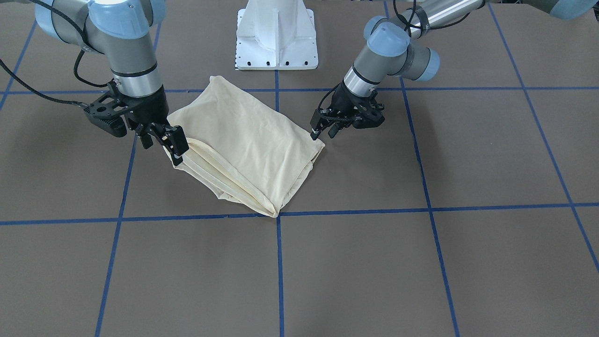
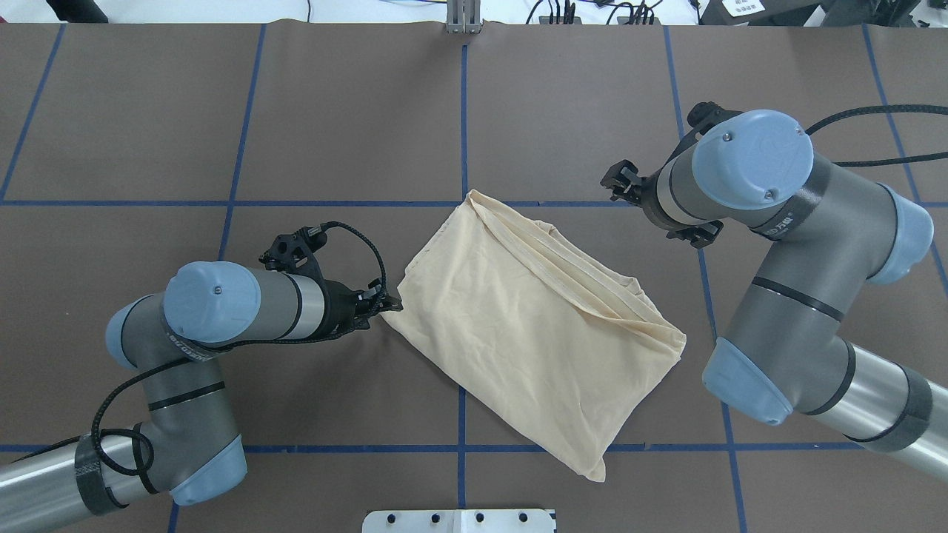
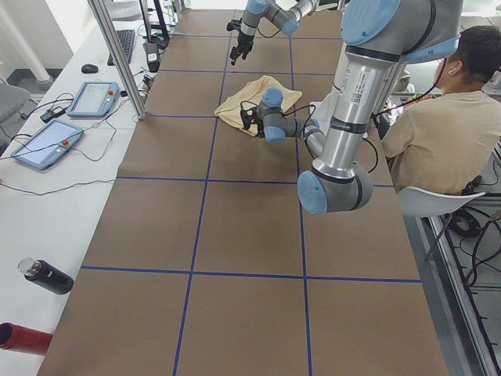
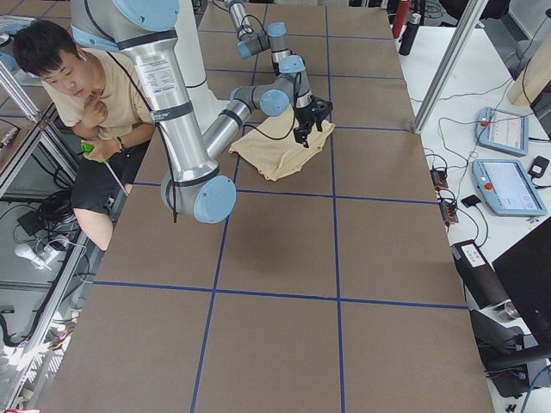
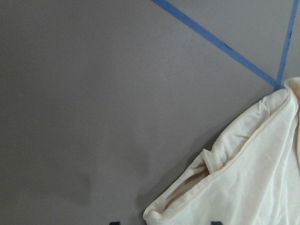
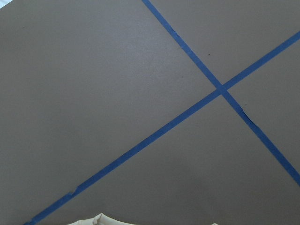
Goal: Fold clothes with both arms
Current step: 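Release the shirt with the right gripper while the left grasps its opposite edge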
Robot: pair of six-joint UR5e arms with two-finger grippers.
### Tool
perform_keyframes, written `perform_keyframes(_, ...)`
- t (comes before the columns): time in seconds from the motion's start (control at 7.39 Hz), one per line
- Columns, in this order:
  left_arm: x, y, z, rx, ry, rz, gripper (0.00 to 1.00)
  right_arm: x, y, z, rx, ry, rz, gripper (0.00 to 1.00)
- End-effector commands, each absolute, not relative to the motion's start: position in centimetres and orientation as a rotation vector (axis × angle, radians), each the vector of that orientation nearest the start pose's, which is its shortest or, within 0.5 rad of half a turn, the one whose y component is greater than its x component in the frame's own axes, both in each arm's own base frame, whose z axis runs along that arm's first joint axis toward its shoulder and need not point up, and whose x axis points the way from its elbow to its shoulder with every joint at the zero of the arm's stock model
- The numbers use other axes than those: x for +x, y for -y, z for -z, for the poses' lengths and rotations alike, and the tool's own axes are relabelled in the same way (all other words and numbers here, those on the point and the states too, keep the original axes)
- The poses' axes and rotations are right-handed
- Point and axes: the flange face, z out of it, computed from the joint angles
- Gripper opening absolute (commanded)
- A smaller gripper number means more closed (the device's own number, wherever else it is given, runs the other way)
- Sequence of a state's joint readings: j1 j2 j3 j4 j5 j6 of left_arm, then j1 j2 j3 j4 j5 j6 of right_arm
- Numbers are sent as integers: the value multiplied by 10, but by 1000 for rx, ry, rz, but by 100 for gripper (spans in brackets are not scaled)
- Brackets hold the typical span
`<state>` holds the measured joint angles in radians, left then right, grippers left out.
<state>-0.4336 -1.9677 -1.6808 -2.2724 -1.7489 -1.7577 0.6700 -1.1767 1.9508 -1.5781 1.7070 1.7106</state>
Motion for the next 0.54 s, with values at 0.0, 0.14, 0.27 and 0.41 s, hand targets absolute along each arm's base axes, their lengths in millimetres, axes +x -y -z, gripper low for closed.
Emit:
perform_keyframes(0.0,536,372,-302,-3,-1225,431,56,-385,459,-289,78,776,-715,100)
perform_keyframes(0.14,536,373,-300,-1,-1228,431,47,-386,460,-294,77,767,-721,100)
perform_keyframes(0.27,536,374,-301,4,-1227,427,43,-386,460,-295,78,765,-723,100)
perform_keyframes(0.41,536,374,-301,18,-1224,435,43,-387,459,-296,79,761,-720,100)
